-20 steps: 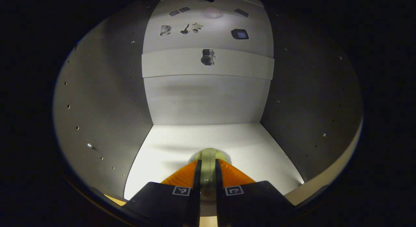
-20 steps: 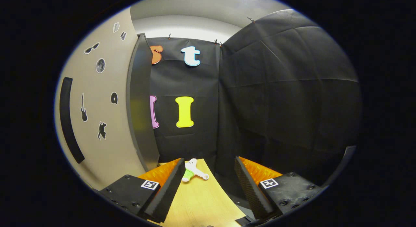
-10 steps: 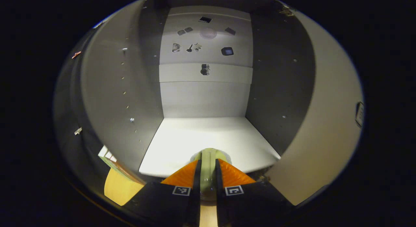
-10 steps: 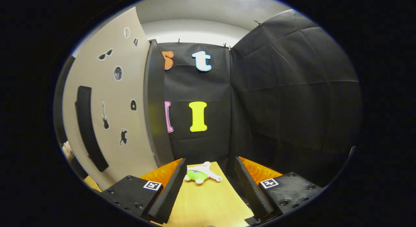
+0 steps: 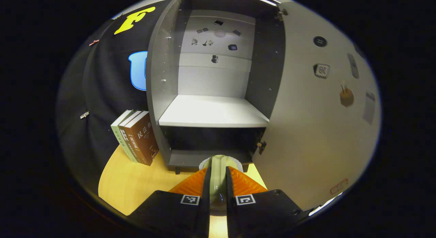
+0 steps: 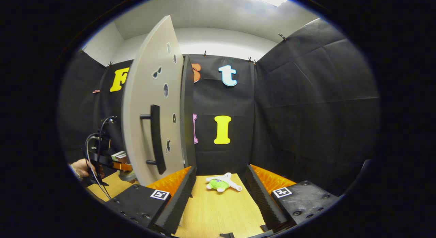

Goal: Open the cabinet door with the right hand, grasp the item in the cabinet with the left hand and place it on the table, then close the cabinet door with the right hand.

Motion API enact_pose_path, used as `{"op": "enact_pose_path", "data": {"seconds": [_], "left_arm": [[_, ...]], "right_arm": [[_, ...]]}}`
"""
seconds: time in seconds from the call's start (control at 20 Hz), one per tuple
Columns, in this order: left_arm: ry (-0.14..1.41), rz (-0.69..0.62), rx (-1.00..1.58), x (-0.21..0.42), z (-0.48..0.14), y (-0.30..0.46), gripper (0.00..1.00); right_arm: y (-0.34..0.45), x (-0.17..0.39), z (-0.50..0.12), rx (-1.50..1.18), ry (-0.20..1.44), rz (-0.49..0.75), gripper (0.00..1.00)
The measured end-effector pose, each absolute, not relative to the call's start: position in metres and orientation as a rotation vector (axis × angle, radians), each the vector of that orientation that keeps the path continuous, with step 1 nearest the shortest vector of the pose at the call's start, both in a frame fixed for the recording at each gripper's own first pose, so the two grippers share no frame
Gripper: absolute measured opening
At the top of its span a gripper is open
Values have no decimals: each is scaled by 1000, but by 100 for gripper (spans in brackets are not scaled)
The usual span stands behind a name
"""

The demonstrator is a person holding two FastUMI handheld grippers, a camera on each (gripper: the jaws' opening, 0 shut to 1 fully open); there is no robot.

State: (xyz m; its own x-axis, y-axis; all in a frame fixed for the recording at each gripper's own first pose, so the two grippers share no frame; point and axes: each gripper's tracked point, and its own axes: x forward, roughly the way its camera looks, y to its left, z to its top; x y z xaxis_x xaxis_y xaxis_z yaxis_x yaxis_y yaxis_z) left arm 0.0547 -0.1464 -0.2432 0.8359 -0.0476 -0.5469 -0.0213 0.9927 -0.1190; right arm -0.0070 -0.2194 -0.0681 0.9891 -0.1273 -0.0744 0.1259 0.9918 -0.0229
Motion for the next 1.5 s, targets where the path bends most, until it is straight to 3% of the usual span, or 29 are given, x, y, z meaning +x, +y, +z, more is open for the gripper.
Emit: {"op": "enact_pose_path", "data": {"seconds": [0.4, 0.9, 1.5], "left_arm": [[661, 42, -140, -5, -338, -161, 24], [706, 97, -145, -43, -450, -182, 24], [734, 129, -142, -52, -509, -197, 29]], "right_arm": [[-203, -19, -59, -40, 43, -84, 93], [-217, -2, -108, 19, 125, 24, 96], [-244, 3, -136, 16, 205, 43, 95]]}}
